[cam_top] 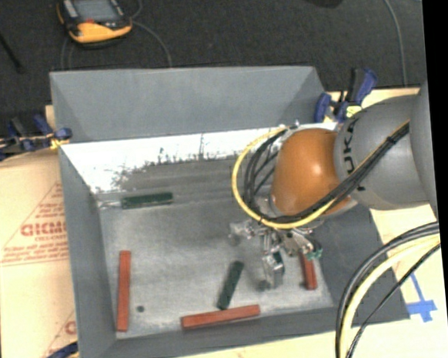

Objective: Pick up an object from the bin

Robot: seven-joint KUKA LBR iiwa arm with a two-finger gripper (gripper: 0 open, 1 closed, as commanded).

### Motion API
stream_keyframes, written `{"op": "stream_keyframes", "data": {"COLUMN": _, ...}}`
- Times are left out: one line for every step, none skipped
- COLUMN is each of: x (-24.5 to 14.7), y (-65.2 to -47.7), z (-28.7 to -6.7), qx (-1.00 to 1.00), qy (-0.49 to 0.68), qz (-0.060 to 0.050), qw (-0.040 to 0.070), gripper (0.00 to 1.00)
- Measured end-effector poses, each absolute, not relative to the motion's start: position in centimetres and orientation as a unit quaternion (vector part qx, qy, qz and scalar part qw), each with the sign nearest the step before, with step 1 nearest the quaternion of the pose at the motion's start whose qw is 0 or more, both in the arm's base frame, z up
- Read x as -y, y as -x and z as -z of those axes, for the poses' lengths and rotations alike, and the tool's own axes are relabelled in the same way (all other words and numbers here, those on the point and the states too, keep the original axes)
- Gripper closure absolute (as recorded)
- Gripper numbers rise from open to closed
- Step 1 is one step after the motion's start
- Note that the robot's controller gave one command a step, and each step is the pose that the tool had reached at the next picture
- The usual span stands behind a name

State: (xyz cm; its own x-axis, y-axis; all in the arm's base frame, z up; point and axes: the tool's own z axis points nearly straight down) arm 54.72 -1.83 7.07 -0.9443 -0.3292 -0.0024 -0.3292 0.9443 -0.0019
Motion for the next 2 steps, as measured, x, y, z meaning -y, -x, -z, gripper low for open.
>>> {"op": "stream_keyframes", "data": {"x": -1.34, "y": -50.89, "z": -7.12, "qx": -0.938, "qy": 0.347, "qz": 0.001, "qw": 0.004, "gripper": 1.00}}
{"op": "stream_keyframes", "data": {"x": -1.33, "y": -50.89, "z": -7.13, "qx": -0.938, "qy": 0.347, "qz": 0.001, "qw": 0.004, "gripper": 1.00}}
